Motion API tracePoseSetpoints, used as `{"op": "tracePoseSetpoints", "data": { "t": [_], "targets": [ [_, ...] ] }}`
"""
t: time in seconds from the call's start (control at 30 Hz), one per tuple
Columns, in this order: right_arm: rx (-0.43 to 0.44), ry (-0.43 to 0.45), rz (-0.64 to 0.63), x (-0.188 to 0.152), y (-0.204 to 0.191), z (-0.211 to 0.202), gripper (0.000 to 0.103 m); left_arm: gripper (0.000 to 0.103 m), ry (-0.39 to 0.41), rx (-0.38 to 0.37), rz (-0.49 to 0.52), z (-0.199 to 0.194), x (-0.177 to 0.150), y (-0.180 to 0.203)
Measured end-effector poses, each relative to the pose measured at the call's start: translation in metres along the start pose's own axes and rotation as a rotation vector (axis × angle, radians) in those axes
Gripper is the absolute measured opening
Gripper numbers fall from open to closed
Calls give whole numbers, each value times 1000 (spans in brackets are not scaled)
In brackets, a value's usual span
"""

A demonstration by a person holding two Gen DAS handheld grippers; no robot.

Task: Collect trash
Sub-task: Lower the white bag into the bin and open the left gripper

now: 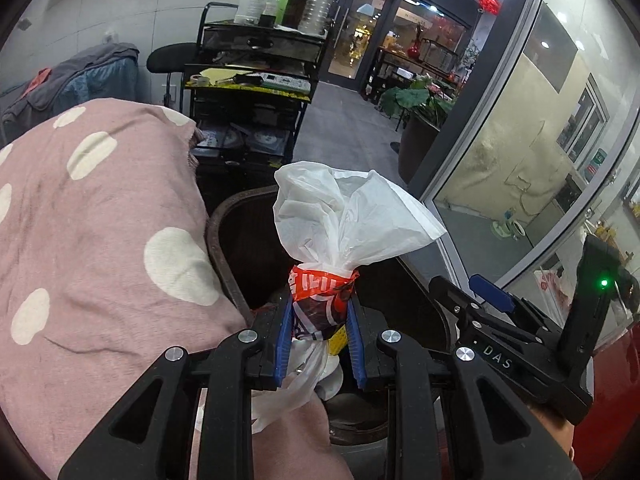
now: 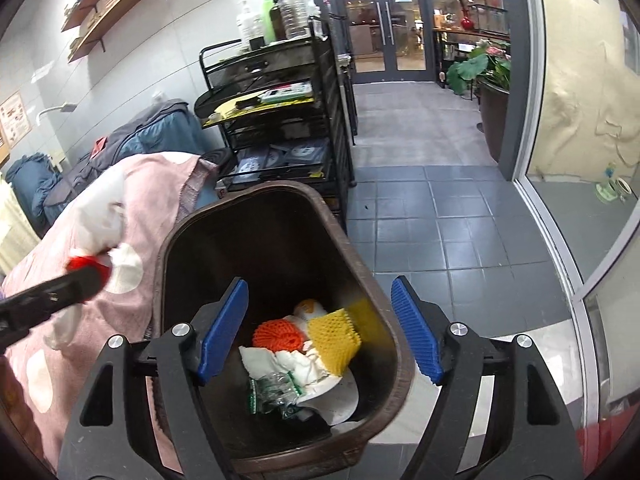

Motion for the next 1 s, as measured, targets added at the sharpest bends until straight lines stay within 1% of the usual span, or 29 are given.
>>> {"op": "tracePoseSetpoints", "data": {
  "t": [0.07, 0.1, 0.13, 0.2, 0.23, 0.27, 0.33, 0.37, 0.4, 0.47, 0.57, 0.63, 0.7, 0.77, 0.8, 0.87, 1.0],
  "targets": [
    [-10, 2, 7, 0, 6, -1, 74, 24, -22, 6, 9, 9, -2, 5],
    [-12, 1, 11, 0, 9, -2, 74, 27, -33, 7, 12, 14, -2, 6],
    [-15, 0, 14, 1, 12, -2, 74, 32, -48, 2, 16, 19, -3, 8],
    [-25, 0, 20, 0, 18, -3, 74, 49, -64, 5, 20, 25, -5, 11],
    [-30, 1, 23, 1, 20, -3, 74, 60, -62, 10, 21, 27, -5, 11],
    [-36, 2, 28, 1, 23, -3, 75, 67, -54, 16, 25, 26, -5, 12],
    [-52, 6, 36, 2, 29, -4, 81, 73, -42, 27, 35, 25, -3, 13],
    [-60, 9, 41, 2, 32, -4, 82, 76, -36, 29, 43, 25, -2, 13],
    [-65, 13, 45, 3, 34, -4, 82, 77, -28, 33, 54, 23, -1, 14],
    [-71, 15, 47, 3, 38, -4, 82, 83, -2, 45, 71, 18, 1, 14],
    [-79, 25, 41, 3, 36, -5, 83, 91, 57, 64, 82, -1, 5, 13],
    [-74, 37, 36, 4, 32, -6, 86, 94, 101, 92, 94, -14, 6, 11],
    [-64, 59, 29, 3, 23, -10, 86, 97, 147, 129, 108, -31, 5, 8],
    [-50, 83, 6, 4, 12, -15, 89, 97, 201, 177, 126, -51, 3, 3],
    [-44, 99, -13, 4, 5, -18, 92, 97, 218, 199, 132, -58, 2, 0],
    [-42, 130, -41, 5, -9, -24, 94, 97, 258, 261, 133, -78, -2, -9],
    [15, 186, -82, 3, -45, -41, 97, 97, 330, 375, 105, -118, -17, -33]
  ]
}}
Point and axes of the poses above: each gripper's, at about its wrist camera, not at the fingertips, and z roughly the way its jaws point, y to its right, x to its top, the point moved 9 cm from there along z, roughly the way its jaws point, and after that the axes turned 9 degrees about z, right-handed, at the moved point
